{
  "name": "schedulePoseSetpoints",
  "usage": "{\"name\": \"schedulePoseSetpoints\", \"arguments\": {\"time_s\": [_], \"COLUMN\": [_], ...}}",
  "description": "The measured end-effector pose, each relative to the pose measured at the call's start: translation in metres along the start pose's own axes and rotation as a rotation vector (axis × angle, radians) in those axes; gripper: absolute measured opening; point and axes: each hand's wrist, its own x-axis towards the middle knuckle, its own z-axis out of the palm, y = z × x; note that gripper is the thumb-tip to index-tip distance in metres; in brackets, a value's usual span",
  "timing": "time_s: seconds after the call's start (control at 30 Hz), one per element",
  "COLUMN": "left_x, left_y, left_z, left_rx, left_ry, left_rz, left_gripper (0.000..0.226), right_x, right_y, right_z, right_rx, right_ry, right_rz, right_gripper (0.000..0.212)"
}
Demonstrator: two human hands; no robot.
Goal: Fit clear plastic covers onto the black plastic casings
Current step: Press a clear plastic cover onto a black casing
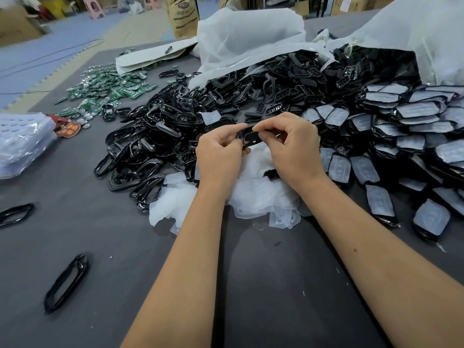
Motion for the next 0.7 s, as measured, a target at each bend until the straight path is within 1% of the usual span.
{"name": "schedulePoseSetpoints", "arguments": {"time_s": [0.2,0.27,0.37,0.43,0.53,0.6,0.7], "left_x": [0.0020,0.0029,0.0026,0.0021,0.0025,0.0032,0.0033], "left_y": [-0.0001,-0.0013,-0.0032,-0.0043,-0.0036,-0.0017,0.0007], "left_z": [-0.0011,-0.0010,0.0001,0.0005,-0.0008,-0.0029,-0.0052], "left_rx": [-0.035,-0.037,-0.042,-0.033,-0.070,-0.140,-0.237], "left_ry": [-0.009,-0.022,-0.049,-0.048,-0.060,-0.075,-0.102], "left_rz": [-0.003,0.003,0.021,0.024,0.021,0.019,0.003], "left_gripper": [0.041,0.037,0.025,0.022,0.023,0.024,0.023], "right_x": [0.0002,-0.0004,0.0001,0.0002,0.0004,0.0016,0.0046], "right_y": [0.0009,0.0009,0.0014,0.0017,0.0029,0.0042,0.0054], "right_z": [-0.0005,0.0002,0.0011,0.0015,0.0005,-0.0016,-0.0047], "right_rx": [0.017,0.007,-0.003,-0.009,0.007,0.069,0.340], "right_ry": [-0.024,0.000,0.045,0.059,0.087,0.067,-0.053], "right_rz": [0.005,0.002,0.023,0.039,0.084,0.180,0.336], "right_gripper": [0.016,0.015,0.013,0.011,0.020,0.026,0.017]}}
